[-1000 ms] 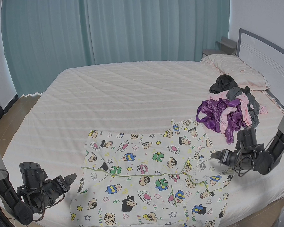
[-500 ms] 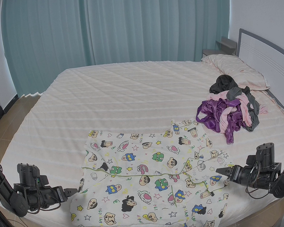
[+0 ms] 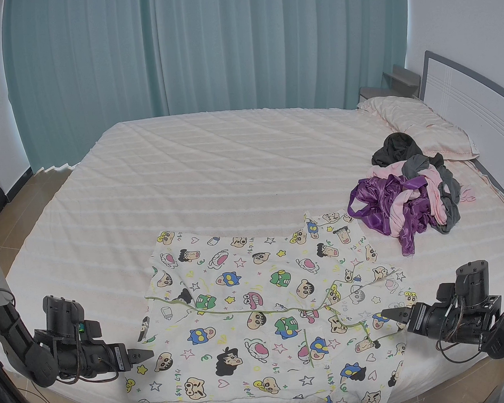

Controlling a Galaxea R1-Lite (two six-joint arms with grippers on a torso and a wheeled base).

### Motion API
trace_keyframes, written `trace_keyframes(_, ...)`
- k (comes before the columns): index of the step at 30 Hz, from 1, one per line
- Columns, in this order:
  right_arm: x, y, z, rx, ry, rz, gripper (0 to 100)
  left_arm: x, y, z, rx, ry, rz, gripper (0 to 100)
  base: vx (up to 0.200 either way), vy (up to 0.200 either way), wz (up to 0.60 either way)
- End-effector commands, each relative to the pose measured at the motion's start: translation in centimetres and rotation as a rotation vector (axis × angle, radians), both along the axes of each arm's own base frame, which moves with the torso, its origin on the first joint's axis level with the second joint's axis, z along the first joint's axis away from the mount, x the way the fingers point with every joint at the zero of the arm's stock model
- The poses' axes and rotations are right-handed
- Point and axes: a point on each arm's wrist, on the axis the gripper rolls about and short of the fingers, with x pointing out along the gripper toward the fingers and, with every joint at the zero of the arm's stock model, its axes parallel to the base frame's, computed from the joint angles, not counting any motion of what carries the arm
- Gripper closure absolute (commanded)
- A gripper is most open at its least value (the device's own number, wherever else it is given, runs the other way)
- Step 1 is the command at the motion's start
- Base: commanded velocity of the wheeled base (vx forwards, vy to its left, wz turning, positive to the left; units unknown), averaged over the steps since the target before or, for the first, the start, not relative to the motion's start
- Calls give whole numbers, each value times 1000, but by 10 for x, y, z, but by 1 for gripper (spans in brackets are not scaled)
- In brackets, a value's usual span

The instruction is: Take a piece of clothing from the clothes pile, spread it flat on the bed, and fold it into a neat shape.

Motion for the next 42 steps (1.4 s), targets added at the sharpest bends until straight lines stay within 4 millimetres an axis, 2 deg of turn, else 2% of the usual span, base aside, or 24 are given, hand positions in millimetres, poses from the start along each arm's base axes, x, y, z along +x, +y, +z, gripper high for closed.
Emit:
trace_keyframes(1,-4,0,0,-3,5,7,0,0,-4,-12,22,59,-23,0,0,0,0)
trace_keyframes(4,-5,0,4,5,-18,7,0,1,-7,-19,25,92,-30,0,0,0,0)
trace_keyframes(15,-6,1,5,8,-25,15,0,2,-8,-24,27,110,-34,0,0,0,0)
trace_keyframes(16,-6,1,5,8,-25,17,0,2,-8,-24,25,111,-34,100,0,0,0)
trace_keyframes(26,-7,3,5,14,-24,20,0,-1,-6,-21,82,99,13,100,0,0,0)
trace_keyframes(30,-7,3,5,14,-19,22,0,-5,-11,-13,115,61,9,100,0,0,0)
trace_keyframes(35,-8,3,5,16,-20,21,0,-11,-25,-3,130,2,-43,100,0,0,0)
trace_keyframes(42,-8,4,5,16,-22,23,0,-23,-61,3,193,-53,-144,100,0,0,0)
